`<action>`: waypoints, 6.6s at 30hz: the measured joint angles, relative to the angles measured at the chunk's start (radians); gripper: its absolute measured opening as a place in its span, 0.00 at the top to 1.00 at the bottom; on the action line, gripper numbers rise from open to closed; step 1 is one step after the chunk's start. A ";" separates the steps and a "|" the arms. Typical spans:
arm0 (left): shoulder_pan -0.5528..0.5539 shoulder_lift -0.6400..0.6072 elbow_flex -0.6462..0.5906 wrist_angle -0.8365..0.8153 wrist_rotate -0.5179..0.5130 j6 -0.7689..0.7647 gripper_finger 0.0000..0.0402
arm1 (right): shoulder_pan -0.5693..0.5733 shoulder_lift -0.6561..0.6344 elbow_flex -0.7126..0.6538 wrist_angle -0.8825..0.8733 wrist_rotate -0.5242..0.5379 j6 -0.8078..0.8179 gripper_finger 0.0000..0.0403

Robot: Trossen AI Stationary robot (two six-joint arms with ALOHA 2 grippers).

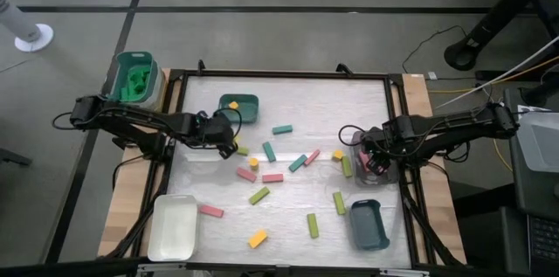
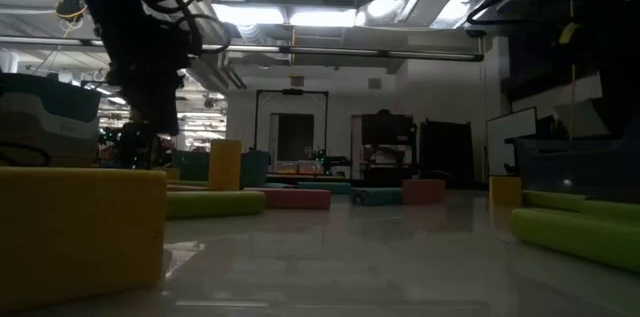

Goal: Sort blocks
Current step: Put the yellow block into the green bin, then put the pink block into the black bin, then put the green block into the white bin

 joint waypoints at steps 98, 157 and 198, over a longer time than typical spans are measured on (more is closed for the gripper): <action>0.331 0.036 0.058 0.433 0.159 0.373 0.69 | 0.000 0.519 0.109 0.932 0.239 -1.161 0.53; -0.019 0.064 -0.017 0.509 0.434 0.375 0.54 | -0.107 0.480 0.482 0.023 0.062 -0.921 0.84; -0.435 0.337 0.007 0.840 0.306 0.118 0.54 | 0.171 0.443 0.177 -0.183 0.237 -0.266 0.77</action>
